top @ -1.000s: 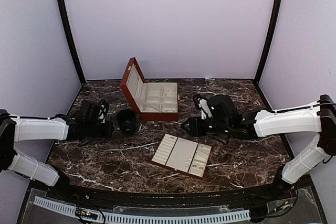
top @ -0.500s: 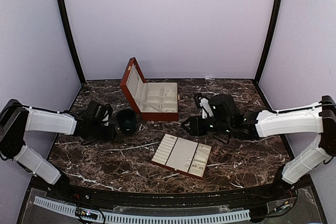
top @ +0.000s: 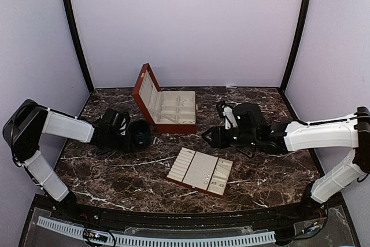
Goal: Organize the mixed jewelry
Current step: Pick up the earring from the center of the board.
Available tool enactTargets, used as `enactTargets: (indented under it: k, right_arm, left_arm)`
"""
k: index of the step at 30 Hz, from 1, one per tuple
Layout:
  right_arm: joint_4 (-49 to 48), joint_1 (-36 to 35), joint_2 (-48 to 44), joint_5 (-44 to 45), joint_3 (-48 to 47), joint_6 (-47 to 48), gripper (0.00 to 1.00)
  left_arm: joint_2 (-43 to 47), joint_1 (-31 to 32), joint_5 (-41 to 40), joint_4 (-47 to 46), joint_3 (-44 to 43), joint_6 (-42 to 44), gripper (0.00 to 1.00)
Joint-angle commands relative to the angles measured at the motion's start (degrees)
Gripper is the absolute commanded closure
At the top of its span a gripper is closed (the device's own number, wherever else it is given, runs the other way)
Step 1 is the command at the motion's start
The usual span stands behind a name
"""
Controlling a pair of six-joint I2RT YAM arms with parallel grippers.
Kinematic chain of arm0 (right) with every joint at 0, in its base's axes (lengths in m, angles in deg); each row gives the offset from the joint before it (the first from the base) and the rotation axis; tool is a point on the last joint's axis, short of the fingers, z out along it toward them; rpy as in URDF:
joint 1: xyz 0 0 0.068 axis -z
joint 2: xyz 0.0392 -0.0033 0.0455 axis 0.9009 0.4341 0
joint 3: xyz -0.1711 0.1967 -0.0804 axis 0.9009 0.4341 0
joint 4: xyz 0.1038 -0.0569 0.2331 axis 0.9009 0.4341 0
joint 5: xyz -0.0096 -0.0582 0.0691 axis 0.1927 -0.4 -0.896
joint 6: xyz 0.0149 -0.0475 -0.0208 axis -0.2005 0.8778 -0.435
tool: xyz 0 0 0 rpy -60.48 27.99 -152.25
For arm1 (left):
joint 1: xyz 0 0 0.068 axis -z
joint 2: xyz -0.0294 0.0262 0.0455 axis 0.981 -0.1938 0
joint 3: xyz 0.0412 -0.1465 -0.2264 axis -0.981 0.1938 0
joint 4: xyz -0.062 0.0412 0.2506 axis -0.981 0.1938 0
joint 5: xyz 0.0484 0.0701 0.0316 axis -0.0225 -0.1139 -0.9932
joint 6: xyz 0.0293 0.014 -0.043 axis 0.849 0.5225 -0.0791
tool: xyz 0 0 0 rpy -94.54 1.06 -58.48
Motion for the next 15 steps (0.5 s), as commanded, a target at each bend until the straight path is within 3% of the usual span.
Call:
enactTargets:
  k: [1,7,15]
  right_arm:
    - [-1.89,0.74,-0.35,0.37,0.40,-0.42,0.45]
    - [-1.90,1.16,-0.04,-0.07,0.47,-0.43,0.45]
    - [-1.81,1.51,0.43,-0.45,-0.05,-0.34,0.45]
  left_arm:
    - [-2.60,-0.38,-1.39,0.00,-1.43,1.61,0.83]
    - [-3.93,-0.51,-1.38,-1.18,-1.50,2.41,0.84]
    - [-5.38,-0.55,-0.93,-2.04,-1.33,2.05,0.97]
